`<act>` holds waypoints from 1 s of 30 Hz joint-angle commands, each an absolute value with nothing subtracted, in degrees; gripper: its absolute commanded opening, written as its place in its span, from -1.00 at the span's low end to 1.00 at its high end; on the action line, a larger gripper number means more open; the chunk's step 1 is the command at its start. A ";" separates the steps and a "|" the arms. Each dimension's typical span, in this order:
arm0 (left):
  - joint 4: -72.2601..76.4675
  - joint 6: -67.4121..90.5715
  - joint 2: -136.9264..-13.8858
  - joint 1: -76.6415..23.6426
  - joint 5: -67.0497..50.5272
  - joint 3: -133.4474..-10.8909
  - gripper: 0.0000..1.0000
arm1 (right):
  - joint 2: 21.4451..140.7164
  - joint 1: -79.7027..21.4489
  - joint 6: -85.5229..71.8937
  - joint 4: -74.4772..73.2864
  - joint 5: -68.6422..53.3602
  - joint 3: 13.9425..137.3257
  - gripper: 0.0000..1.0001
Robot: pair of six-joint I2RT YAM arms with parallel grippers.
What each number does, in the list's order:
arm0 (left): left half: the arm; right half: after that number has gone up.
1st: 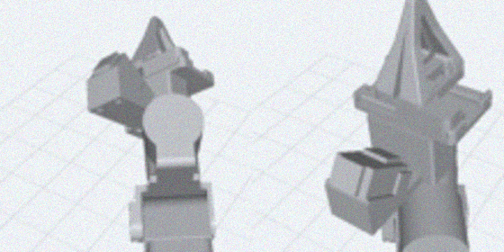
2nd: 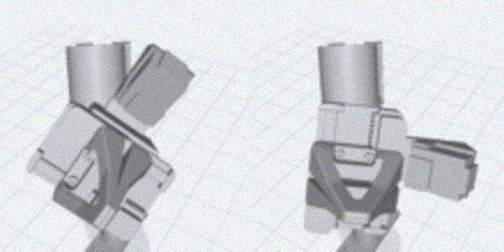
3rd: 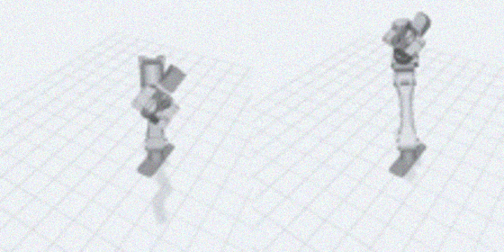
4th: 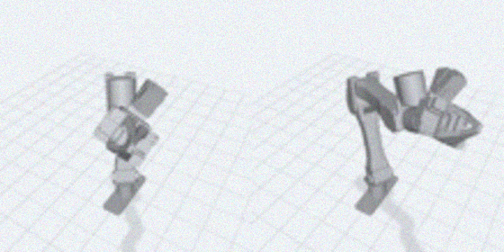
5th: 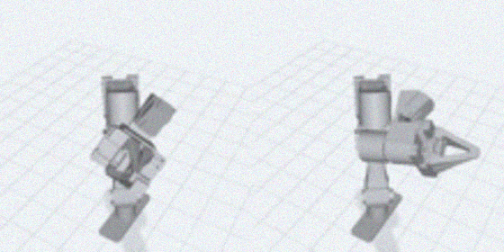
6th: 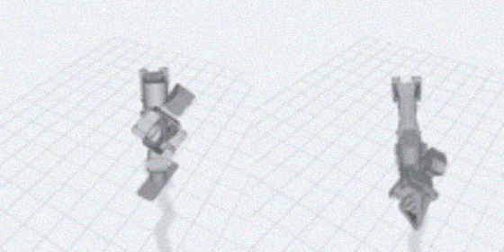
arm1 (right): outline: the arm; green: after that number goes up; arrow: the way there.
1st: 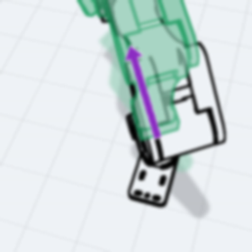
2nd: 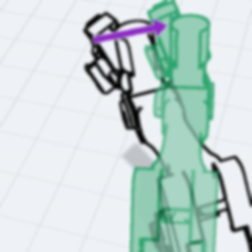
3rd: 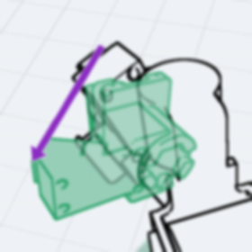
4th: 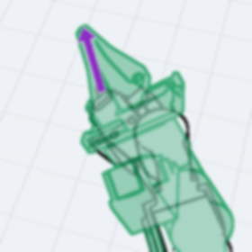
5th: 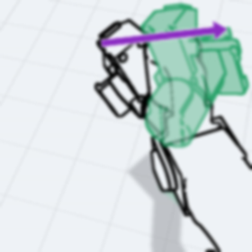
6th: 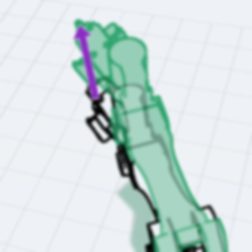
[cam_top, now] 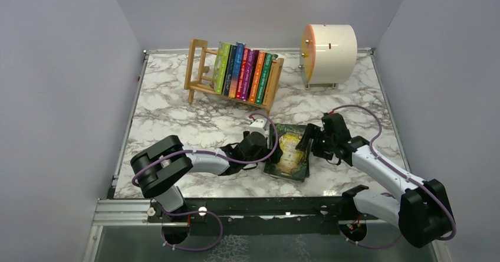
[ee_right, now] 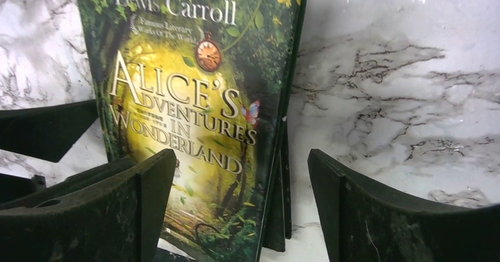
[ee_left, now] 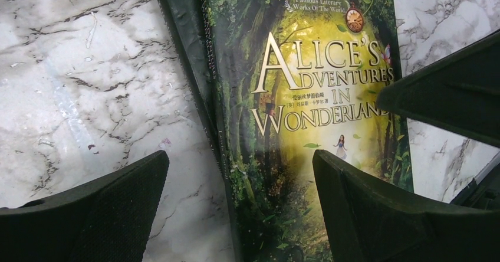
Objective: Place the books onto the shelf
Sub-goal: Pick up the book from the center of the board.
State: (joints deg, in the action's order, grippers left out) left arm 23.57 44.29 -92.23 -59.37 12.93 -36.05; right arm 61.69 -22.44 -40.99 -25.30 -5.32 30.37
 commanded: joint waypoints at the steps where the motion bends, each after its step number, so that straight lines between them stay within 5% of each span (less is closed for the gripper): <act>1: 24.52 44.93 -93.17 -59.93 11.25 -37.35 0.73 | 61.33 -22.84 -40.60 -21.91 -8.27 28.81 0.62; 30: 24.52 46.18 -91.30 -59.93 9.71 -35.12 0.73 | 65.05 -25.47 -38.39 -11.84 -19.36 30.93 0.57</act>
State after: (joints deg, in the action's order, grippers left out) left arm 23.94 44.93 -91.48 -59.40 11.81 -35.90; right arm 64.10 -24.62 -39.09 -15.07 -17.26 28.99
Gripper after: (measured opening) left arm 0.865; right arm 0.789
